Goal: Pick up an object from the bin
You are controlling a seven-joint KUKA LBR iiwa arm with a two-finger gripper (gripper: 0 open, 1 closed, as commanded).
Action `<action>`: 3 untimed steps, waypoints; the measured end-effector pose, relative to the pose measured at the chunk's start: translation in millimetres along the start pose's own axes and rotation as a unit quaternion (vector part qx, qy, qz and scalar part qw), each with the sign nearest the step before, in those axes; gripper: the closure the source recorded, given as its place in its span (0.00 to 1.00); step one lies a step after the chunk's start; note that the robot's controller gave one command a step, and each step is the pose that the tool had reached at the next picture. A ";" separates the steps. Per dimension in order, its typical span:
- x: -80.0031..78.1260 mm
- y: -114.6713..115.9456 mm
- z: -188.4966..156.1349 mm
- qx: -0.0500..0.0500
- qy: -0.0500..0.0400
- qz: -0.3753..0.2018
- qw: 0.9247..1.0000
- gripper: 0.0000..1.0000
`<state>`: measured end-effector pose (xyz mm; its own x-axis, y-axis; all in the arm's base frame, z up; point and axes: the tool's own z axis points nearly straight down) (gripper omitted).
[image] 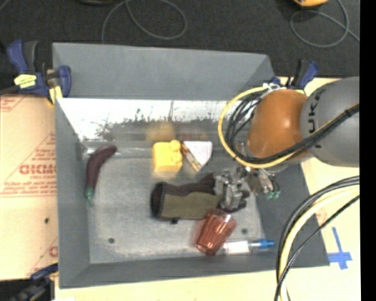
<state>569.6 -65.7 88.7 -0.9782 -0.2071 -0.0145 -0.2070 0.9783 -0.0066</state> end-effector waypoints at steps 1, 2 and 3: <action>51.3 9.4 9.9 0.001 -0.002 -0.034 0.999 1.00; 49.6 13.1 -26.9 -0.001 0.004 -0.026 1.000 1.00; 47.1 15.6 -88.0 0.000 0.000 -0.027 1.000 1.00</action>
Offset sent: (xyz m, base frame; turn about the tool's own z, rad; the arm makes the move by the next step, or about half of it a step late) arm -0.0334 0.0122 0.0979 -0.0202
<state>519.0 -59.9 175.9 -0.9656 -0.2597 -0.0136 -0.2596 0.9657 -0.0077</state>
